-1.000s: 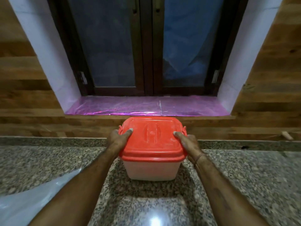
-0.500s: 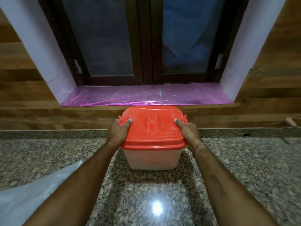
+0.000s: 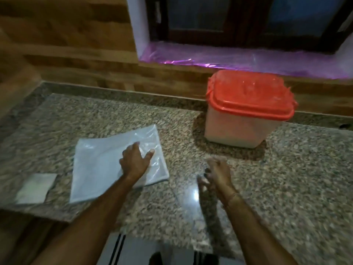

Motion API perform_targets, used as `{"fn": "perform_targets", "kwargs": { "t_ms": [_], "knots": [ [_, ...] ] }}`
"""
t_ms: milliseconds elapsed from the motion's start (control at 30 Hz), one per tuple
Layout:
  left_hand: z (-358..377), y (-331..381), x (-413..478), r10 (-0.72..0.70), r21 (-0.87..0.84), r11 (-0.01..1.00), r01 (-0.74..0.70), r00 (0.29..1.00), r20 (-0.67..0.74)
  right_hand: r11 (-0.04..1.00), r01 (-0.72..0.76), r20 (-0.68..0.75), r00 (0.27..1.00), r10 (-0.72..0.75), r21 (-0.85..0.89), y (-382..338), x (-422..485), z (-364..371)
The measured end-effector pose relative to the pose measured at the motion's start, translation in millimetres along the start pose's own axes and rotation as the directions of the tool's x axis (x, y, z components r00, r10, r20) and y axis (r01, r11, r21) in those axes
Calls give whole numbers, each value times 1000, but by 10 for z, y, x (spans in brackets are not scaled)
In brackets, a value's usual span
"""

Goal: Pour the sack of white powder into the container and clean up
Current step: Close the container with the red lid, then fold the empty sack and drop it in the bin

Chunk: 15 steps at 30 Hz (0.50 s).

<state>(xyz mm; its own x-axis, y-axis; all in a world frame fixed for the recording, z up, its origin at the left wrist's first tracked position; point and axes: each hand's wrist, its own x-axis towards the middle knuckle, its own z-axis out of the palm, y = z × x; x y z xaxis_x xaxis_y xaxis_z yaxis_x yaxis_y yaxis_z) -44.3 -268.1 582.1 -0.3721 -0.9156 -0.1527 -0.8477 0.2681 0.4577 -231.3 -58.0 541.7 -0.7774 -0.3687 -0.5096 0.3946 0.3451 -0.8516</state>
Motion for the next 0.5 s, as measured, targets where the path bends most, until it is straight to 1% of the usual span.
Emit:
{"fn": "perform_targets", "kwargs": {
  "t_ms": [33,100,133,200,267,333,367,433,500],
  "knots": [
    [-100,-269,-12,-50,38,998,51,998,-25,998,-2,87,996,8,-65,81,-131,218],
    [-248,-802,13,-149,82,985,155,986,-74,974,65,197,980,-21,-218,162,-326,600],
    [-322,-1061,23,-207,82,973,214,975,-85,960,84,240,971,-18,-268,181,-411,766],
    [-411,-1499,31,-315,12,949,316,948,-42,943,117,293,956,-22,-311,213,-469,1023],
    [-434,-1893,47,-361,-121,925,359,933,11,915,144,291,956,-30,-378,320,-397,1209],
    [-420,-2141,50,-377,-243,895,373,926,34,875,178,300,953,-40,-451,497,-169,1330],
    [-419,-2183,30,-384,-278,882,380,922,45,869,196,302,952,-56,-454,548,-106,1369],
    [-447,-2109,-44,-389,-328,860,391,918,73,906,143,223,973,-55,-398,417,-223,1400],
    [-452,-1978,-94,-374,-400,832,384,921,105,975,50,100,995,-29,-216,282,-338,1373]
  ]
}}
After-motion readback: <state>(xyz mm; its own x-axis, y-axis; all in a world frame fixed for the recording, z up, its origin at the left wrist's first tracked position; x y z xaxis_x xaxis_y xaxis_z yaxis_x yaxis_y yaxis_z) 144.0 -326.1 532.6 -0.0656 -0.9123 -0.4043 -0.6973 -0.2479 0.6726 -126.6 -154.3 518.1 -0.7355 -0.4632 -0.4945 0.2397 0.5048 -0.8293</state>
